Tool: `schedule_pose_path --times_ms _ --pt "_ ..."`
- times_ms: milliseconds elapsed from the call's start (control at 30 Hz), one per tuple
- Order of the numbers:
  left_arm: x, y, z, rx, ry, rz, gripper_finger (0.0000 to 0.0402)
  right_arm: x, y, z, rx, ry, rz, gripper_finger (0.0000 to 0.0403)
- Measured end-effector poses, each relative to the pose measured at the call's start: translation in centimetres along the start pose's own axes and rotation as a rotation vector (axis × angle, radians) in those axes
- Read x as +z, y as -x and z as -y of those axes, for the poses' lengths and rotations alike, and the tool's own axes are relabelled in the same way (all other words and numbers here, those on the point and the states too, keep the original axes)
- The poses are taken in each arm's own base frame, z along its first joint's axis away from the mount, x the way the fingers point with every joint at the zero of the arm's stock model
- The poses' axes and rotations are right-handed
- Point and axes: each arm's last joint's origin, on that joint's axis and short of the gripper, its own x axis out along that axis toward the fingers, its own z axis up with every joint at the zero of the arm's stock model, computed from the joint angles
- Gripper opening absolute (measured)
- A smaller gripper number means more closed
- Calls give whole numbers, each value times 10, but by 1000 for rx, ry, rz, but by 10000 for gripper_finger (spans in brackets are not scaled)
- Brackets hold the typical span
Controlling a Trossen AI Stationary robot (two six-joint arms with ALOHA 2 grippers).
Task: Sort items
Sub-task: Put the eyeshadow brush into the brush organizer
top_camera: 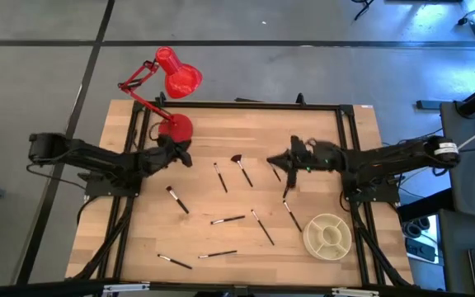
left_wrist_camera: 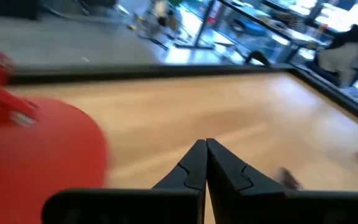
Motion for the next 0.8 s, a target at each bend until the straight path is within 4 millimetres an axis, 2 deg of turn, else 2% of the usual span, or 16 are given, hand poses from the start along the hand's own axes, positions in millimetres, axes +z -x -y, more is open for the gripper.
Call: schedule_pose_path --times_ms 100,233,333,433,533,667,800 --pt "-9 3 15 -51 5 -12 2 -5 15 -26 -10 34 -20 0" --pt "-15 6 50 -94 -24 4 3 -6 39 -50 -43 58 12 0" --pt "-14 6 85 -133 -90 26 2 -3 55 -60 -53 81 50 0" --pt "-7 1 120 -160 -159 44 2 0 61 -60 -94 189 74 0" --pt "4 -12 149 -178 -223 -15 2 6 61 -55 -191 234 125 0" --pt "29 -29 180 -185 -345 -175 2 11 62 -54 -162 228 151 0" --pt "66 -27 208 -225 -408 -241 3 6 60 -52 -175 260 107 0"
